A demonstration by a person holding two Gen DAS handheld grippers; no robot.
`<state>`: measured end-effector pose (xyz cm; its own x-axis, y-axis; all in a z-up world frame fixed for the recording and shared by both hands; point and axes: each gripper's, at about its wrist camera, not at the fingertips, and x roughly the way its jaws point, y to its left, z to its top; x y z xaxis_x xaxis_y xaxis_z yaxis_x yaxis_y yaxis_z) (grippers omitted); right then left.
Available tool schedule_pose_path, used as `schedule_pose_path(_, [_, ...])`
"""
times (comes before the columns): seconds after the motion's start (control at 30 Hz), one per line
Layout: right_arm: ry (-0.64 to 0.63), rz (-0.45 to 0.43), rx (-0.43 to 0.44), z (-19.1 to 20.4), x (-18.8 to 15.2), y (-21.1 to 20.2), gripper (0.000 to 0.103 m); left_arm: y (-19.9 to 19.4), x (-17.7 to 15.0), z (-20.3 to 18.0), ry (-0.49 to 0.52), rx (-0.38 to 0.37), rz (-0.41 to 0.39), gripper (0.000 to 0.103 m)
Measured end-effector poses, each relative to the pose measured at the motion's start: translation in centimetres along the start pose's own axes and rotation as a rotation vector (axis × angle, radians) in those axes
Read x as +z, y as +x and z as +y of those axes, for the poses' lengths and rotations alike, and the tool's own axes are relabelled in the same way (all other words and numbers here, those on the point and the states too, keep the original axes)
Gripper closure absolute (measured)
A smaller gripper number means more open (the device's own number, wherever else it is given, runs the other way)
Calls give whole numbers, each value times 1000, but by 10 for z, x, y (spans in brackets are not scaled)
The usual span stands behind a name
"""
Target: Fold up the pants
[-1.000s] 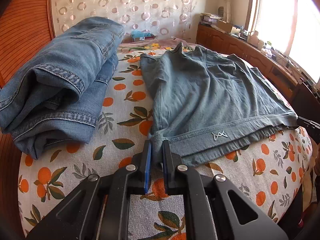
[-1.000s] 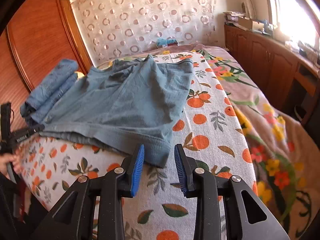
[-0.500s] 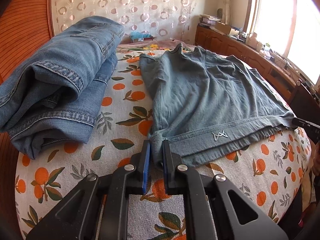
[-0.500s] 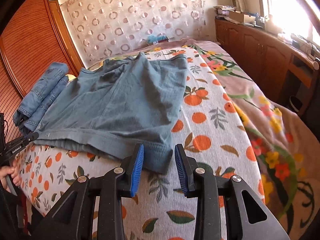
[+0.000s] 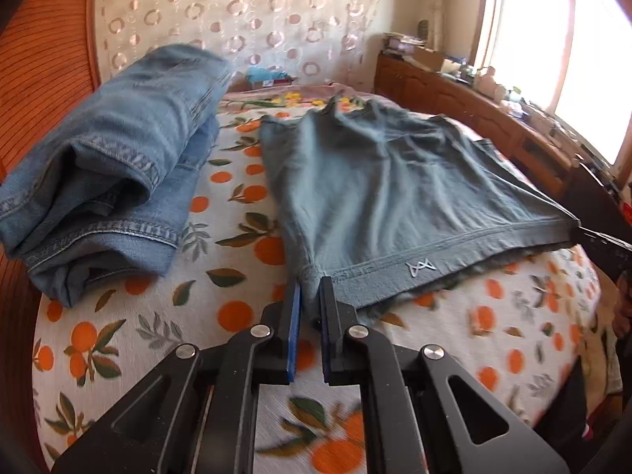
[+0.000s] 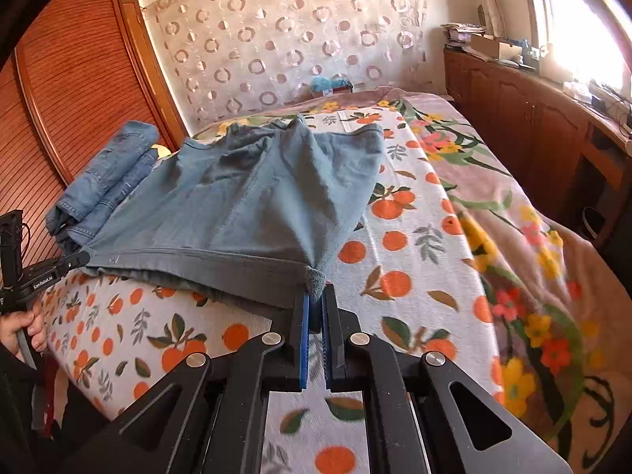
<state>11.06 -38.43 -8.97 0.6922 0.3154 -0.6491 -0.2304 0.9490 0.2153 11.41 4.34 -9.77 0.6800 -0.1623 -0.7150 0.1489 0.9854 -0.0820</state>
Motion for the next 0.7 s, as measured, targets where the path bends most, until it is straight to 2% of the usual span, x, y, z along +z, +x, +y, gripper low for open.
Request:
schedule_pose_path(0.27, [30,15,-25,-25,-16,-29,98,-26,-20,-30,15,-70,36,94])
schedule_pose_path(0.57, [54,4,21,-26,-18,-34,98,-25,-29,-30,-7,-61,49,90])
schedule_pose_path(0.7, [44,-31,47,-18,-7,-37,98,-32,-25,-25,-10,-44,22,75])
